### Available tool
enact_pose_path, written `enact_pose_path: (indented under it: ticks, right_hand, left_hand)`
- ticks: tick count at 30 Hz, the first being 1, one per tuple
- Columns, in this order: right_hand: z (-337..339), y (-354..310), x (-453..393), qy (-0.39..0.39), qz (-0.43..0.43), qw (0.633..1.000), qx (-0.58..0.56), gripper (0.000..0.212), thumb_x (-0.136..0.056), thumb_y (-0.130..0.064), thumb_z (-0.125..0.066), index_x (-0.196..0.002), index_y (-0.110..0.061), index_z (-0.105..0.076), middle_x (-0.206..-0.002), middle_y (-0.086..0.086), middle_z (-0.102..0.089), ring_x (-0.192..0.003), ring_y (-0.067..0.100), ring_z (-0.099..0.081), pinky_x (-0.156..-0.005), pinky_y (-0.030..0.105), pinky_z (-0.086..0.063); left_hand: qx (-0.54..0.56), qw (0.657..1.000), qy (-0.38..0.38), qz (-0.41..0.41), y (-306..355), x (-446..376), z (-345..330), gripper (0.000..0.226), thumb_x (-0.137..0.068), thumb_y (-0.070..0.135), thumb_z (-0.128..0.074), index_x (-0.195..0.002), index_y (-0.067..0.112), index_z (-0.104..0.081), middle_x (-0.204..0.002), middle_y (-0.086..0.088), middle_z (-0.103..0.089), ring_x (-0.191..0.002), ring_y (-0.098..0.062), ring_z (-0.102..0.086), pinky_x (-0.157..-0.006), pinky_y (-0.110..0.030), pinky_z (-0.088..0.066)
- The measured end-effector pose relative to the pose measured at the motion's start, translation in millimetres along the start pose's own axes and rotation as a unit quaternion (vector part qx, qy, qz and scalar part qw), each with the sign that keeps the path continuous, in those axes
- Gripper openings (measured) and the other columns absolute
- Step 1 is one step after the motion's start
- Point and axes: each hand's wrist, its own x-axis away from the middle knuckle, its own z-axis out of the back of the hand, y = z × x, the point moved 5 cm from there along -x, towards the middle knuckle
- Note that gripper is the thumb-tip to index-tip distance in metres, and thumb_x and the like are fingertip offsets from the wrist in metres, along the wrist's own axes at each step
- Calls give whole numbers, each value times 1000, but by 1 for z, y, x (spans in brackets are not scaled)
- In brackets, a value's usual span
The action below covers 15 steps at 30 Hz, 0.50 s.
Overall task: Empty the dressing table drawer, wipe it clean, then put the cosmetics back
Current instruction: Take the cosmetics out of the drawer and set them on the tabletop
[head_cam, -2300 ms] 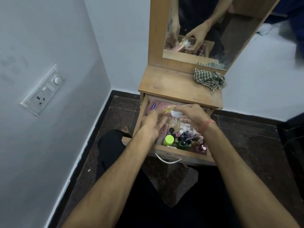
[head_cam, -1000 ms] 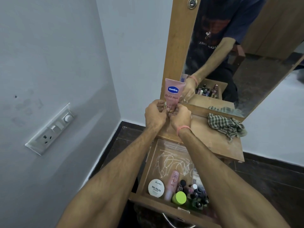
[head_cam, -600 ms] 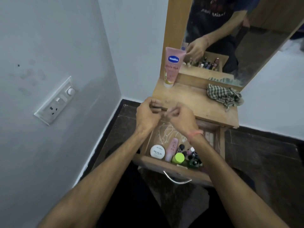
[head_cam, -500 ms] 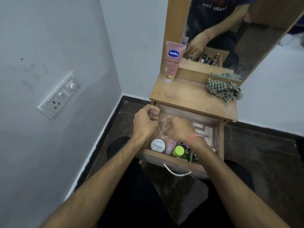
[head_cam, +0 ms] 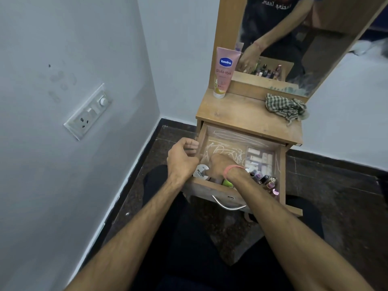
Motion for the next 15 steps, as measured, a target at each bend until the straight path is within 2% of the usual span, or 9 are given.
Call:
enact_pose_path:
  ticks: [3,4,6,9,11,13,15]
  right_hand:
    - [6,0,1,8,2,998,-63,31,-88,-41,-83,-98,-17,-68,-95,2,-74,-89,21,-70,-80,38,-60]
    - [11,2,2,11,2,996,-84,30,-89,-39,-83,-101,-16,-71,-100,4,-75,-93,23,-71,-85,39,-61]
    - [30,6,3,46,15,988,-147,22,-93,-35,-82,-100,-15,-76,-99,5,-77,-93,21,-72,-83,40,-62]
    - [76,10,7,116,46,946,-300,11,-99,-27,-77,-104,-20,-70,-100,-1,-74,-90,14,-73,-76,31,-61]
    - [106,13,4,161,72,908,-381,16,-97,-22,-79,-106,-19,-67,-104,4,-76,-88,14,-78,-72,26,-64]
    - [130,14,-4,215,94,882,-409,21,-92,-22,-85,-104,-18,-68,-103,7,-77,-89,17,-79,-72,27,-65]
    - [146,14,-14,267,98,859,-426,24,-89,-21,-89,-103,-20,-69,-99,5,-79,-91,18,-79,-76,32,-66]
  left_hand:
    - [12,1000,3,6,-5,1,2,32,-84,11,-93,-106,28,-76,-99,13,-79,-92,1,-76,-94,-32,-65]
    - [14,1000,4,8,-5,1,3,29,-86,15,-92,-106,29,-76,-99,14,-79,-91,2,-76,-94,-32,-65]
    - [17,1000,10,14,-3,-1,5,22,-91,25,-89,-109,30,-78,-98,17,-80,-89,6,-75,-94,-33,-65]
    - [22,1000,13,9,8,-13,6,24,-95,38,-86,-118,32,-81,-99,19,-81,-89,6,-76,-94,-36,-66]
    - [48,999,-8,-19,23,-30,-1,31,-94,42,-86,-123,32,-81,-99,18,-83,-92,2,-78,-95,-37,-65]
    - [88,996,-8,-33,38,-51,-10,37,-93,44,-88,-126,30,-81,-98,14,-84,-91,-5,-80,-93,-41,-67]
    - [108,994,22,-27,51,-75,-18,39,-89,50,-89,-122,29,-83,-96,13,-84,-87,-9,-81,-89,-45,-68]
